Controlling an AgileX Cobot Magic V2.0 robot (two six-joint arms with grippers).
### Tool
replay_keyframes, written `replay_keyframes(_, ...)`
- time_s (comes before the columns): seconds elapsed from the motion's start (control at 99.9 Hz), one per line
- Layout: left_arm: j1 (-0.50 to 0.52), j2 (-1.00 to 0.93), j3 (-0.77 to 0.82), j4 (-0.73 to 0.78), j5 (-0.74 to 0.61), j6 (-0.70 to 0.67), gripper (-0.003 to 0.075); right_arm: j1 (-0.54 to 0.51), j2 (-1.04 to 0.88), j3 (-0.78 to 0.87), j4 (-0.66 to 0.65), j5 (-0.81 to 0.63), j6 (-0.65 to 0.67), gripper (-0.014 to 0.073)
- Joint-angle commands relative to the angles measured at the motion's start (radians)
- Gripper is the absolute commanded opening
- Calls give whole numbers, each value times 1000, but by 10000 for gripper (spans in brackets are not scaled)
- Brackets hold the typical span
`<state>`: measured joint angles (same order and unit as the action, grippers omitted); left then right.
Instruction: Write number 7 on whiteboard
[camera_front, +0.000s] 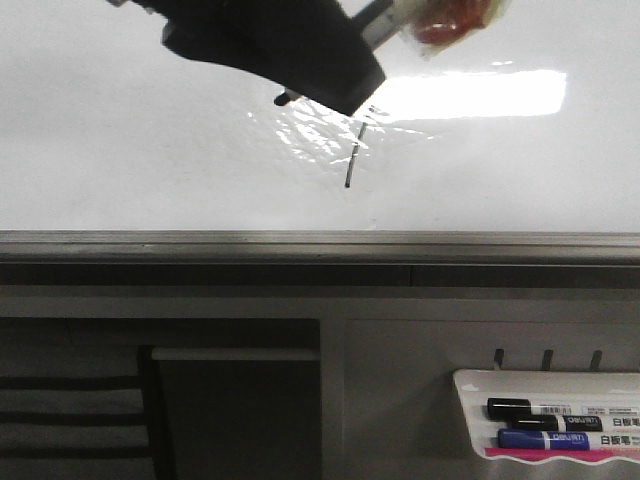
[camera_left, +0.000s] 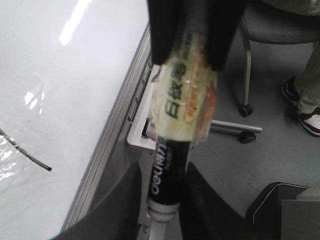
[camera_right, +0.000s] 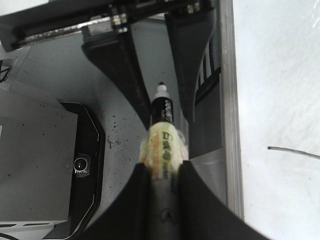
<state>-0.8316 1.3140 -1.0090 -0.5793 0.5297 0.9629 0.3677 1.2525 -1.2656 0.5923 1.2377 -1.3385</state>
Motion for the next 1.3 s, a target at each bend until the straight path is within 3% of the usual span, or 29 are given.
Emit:
replay_keyframes(0.0,-8,-27,-37,-23,-48,0,109,-4,-29,-33,41,7,-8,-64)
replay_keyframes(0.25,-8,-27,-37,-23,-48,0,29,-4,-29,-33,41,4,-8,-50)
replay_keyframes(0.491,-8,-27,-37,-23,-48,0,-20,-4,-29,-33,41,2,-8,192)
replay_keyframes(0.661,-8,-27,-37,-23,-48,0,-20,-4,-29,-40,32,0,-8,241)
replay_keyframes(0.771,1,-27,-37,-21,-44,0,-20,-4,-29,-73,-34,0,33,241)
replay_keyframes(0.881,39,-38,-37,-14,-15,-4,-20,-4,-38,-141,-178,3,179,241)
replay_keyframes(1.031,136,-72,-37,30,40,-103,-20,-4,-65,-184,-324,7,338,241)
replay_keyframes(1.292,413,-120,-37,292,173,-497,-20,-4,-101,-184,-364,7,378,241)
